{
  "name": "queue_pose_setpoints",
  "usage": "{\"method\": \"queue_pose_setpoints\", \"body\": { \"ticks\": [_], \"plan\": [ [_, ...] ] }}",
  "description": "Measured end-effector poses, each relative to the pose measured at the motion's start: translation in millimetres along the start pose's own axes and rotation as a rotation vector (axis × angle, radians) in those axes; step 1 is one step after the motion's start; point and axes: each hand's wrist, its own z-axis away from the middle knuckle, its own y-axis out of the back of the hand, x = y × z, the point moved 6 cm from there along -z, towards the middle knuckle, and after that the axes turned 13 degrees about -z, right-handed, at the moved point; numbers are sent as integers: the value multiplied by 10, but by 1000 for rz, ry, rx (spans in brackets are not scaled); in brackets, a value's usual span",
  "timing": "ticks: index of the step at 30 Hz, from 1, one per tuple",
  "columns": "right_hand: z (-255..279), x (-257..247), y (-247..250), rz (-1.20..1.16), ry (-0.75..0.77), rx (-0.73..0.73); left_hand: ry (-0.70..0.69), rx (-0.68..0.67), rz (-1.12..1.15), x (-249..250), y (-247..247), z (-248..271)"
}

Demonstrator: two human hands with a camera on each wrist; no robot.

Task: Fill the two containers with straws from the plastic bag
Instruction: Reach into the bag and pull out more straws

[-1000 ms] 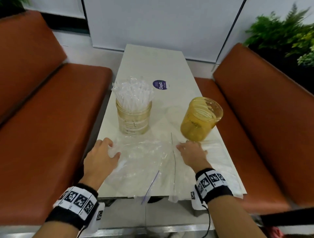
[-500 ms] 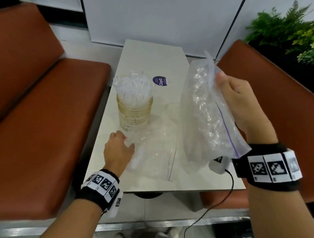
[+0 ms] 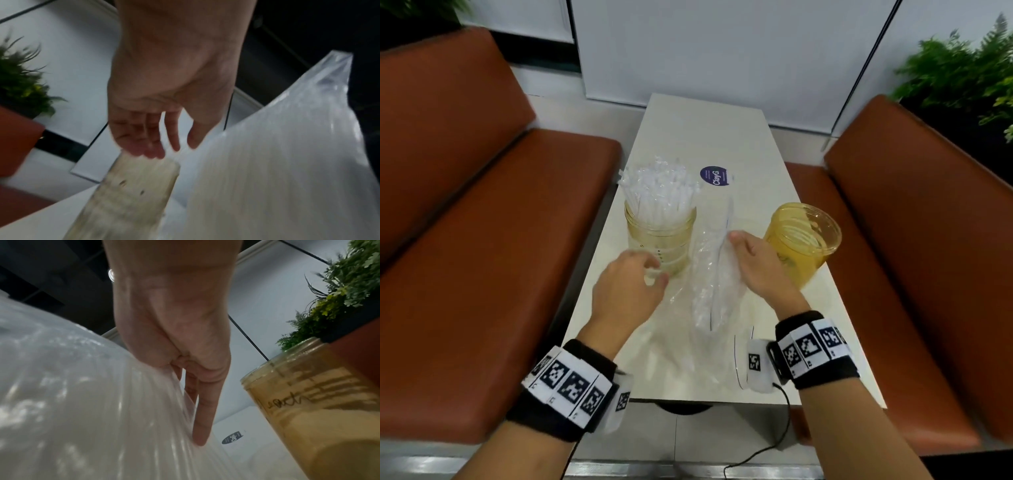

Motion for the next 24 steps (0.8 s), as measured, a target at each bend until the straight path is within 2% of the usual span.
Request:
{"method": "queue_pose_setpoints", "body": {
  "ticks": [2,4,5,7,9,11,12,17,24],
  "plan": [
    [-9,-25,15,26,21,-6,-59,106,265,243,274,-67],
    [-29,-39,30,56,43,-15,-122,53,425,531,375,-131],
    [-35,-52,34,67,40,-15,-154,9,433,667,373,-165],
    [-43,-83,60,74,34,15,-184,-56,307,848,304,-232],
    [-26,-179,172,132,112,139,-156,-65,216,901,243,-300],
    [22,-337,313,232,241,307,-114,-61,264,909,214,-353],
    [30,-396,357,242,264,334,-102,-54,287,917,212,-362],
    [-100,-452,305,109,124,54,-26,-5,497,963,199,-337],
    [-134,-310,306,-193,-25,-110,261,-76,798,971,87,-248]
  ]
}}
